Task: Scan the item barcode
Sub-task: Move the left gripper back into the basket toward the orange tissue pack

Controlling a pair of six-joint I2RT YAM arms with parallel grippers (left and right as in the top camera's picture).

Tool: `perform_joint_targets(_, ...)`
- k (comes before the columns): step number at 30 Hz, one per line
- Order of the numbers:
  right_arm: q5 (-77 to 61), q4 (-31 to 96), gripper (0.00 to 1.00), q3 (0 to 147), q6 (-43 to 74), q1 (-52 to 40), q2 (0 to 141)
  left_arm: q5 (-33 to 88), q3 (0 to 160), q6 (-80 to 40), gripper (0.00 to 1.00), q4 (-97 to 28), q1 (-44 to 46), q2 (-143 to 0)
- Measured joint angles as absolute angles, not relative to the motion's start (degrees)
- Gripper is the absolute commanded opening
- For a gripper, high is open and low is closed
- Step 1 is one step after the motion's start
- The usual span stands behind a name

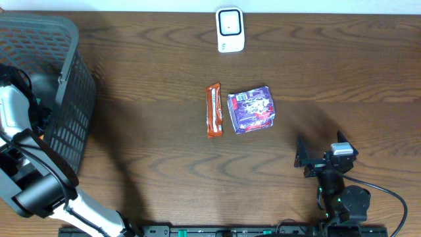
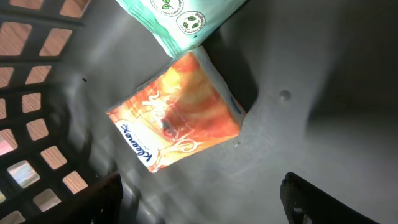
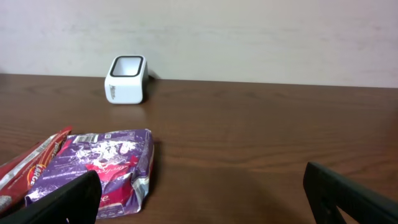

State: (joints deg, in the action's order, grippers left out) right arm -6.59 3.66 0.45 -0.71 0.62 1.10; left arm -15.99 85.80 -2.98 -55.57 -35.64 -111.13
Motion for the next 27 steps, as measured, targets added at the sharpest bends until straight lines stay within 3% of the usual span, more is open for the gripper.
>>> perform_joint_targets(8,-6.6,3.6,0.99,0.4,-0.7,0.6,1.1,-16.4,85.8,-3.0,0.82,-55.5,-37.6,-111.2)
perform_joint_targets(9,-6.6,3.7,0.99,0.4,-0.7,0.6,1.1,-16.5,85.8,-3.0,0.98,-55.5,-37.9,-111.2)
perform_joint_targets(27,-6.6,3.7,0.99,0.4,-0.7,0.6,1.1,-16.6,85.8,-0.8,0.99,-53.8,-38.7,-111.2)
